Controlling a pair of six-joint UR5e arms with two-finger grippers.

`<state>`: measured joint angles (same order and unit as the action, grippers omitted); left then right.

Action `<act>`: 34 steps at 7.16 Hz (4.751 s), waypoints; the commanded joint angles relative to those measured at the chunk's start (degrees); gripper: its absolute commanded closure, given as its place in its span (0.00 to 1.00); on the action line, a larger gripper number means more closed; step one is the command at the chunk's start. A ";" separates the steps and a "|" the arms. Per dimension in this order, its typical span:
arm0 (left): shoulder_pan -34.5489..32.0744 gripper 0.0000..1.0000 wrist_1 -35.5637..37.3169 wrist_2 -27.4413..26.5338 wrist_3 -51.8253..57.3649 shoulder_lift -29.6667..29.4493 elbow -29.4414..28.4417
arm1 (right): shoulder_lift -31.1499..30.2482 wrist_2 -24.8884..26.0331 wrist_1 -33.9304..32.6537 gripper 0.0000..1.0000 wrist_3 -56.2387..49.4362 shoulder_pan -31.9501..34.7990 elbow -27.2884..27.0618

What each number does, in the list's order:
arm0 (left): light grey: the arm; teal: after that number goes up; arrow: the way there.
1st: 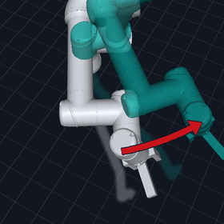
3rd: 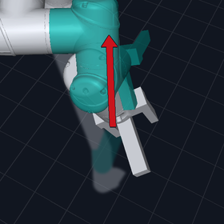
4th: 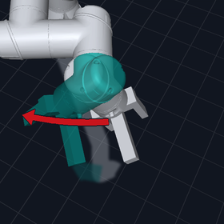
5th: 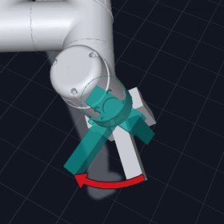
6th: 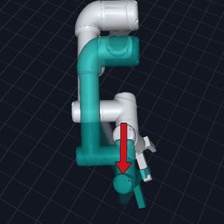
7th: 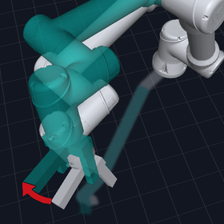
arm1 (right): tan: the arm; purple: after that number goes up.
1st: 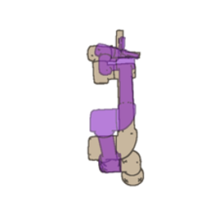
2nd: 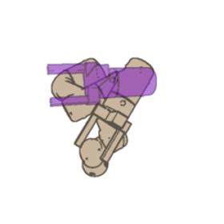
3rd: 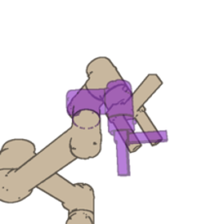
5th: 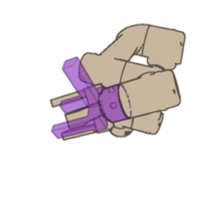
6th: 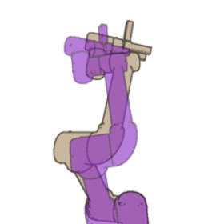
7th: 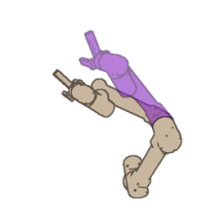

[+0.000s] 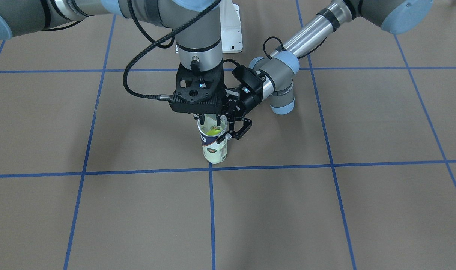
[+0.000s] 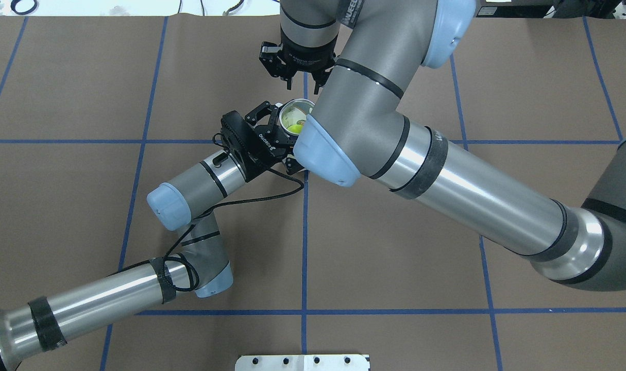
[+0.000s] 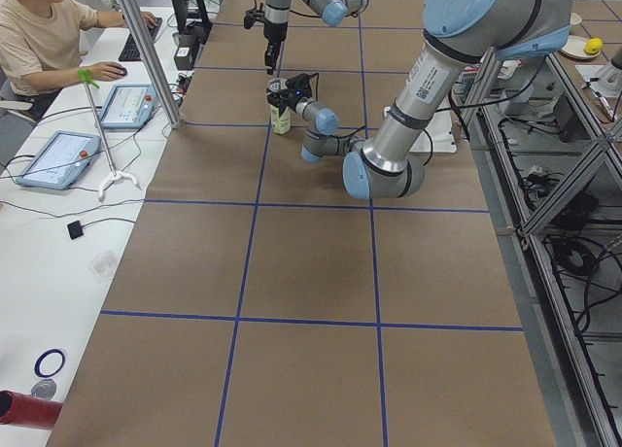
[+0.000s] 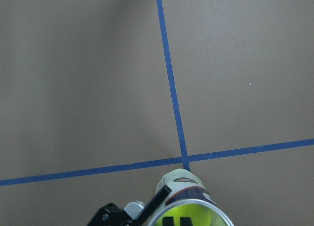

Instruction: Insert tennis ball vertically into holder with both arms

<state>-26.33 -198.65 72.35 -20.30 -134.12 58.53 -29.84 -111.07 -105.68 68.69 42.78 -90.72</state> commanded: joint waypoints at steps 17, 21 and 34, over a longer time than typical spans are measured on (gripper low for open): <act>-45.65 0.01 31.78 46.03 6.55 29.17 21.26 | -65.14 -16.02 25.17 0.00 -65.61 44.04 -5.68; -55.74 0.01 58.02 56.48 22.47 30.94 26.00 | -67.37 -16.29 25.17 0.00 -65.43 44.14 -6.75; -63.49 0.00 100.74 56.32 28.85 42.71 30.59 | -66.67 -19.98 17.35 0.00 -66.22 44.23 -9.30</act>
<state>-89.76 -96.15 128.51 12.01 -92.40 89.15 -96.45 -131.10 -88.55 2.48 87.09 -99.98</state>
